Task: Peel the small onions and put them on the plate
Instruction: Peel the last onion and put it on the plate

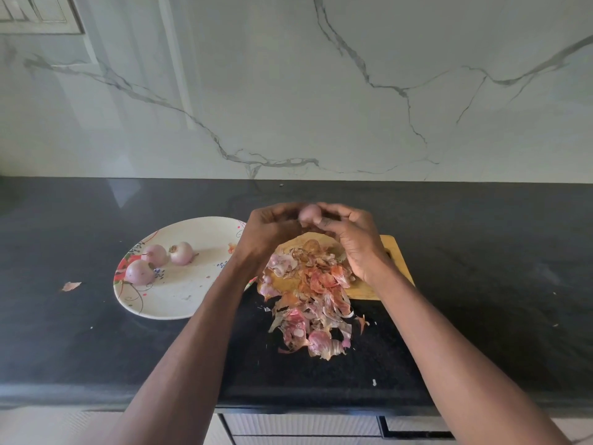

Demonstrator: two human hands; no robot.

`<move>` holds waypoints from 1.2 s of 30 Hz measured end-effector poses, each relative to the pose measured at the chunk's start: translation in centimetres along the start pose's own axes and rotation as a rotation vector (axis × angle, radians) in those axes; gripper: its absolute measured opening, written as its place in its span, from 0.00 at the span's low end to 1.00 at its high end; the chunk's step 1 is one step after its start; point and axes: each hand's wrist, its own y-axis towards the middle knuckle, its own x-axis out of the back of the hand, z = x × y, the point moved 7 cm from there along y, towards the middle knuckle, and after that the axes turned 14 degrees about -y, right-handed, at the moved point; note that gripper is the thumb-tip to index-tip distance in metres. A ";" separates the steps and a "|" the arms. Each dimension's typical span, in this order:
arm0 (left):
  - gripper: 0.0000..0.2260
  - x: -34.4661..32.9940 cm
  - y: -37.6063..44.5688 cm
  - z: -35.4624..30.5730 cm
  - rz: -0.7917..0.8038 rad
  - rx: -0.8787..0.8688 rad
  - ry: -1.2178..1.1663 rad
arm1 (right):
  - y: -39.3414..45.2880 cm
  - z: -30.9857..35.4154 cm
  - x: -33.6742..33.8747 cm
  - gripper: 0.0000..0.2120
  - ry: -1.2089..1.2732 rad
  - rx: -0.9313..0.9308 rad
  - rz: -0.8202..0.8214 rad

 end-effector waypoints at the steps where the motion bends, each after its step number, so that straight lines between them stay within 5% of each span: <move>1: 0.09 0.1 0.0 0.1 -0.020 0.026 -0.081 | -0.1 0.2 0.0 0.14 -0.019 0.027 -0.005; 7: 0.08 1.0 0.5 1.1 -0.111 0.135 -0.286 | -1.5 2.5 -0.3 0.11 -0.447 0.393 -0.198; 13: 0.07 1.0 0.5 1.7 -0.125 0.222 -0.329 | -1.7 2.7 -1.4 0.13 -0.604 0.561 -0.152; 21: 0.07 0.9 0.1 2.0 -0.103 0.314 -0.313 | -1.8 3.1 -0.8 0.04 -0.671 0.555 -0.199; 29: 0.10 0.9 -0.1 1.3 -0.091 0.292 -0.436 | -1.3 2.5 -1.2 0.06 -0.812 0.476 -0.196; 36: 0.14 0.6 0.0 0.7 -0.019 0.248 -0.537 | -1.1 2.2 -0.8 0.08 -0.629 0.358 -0.139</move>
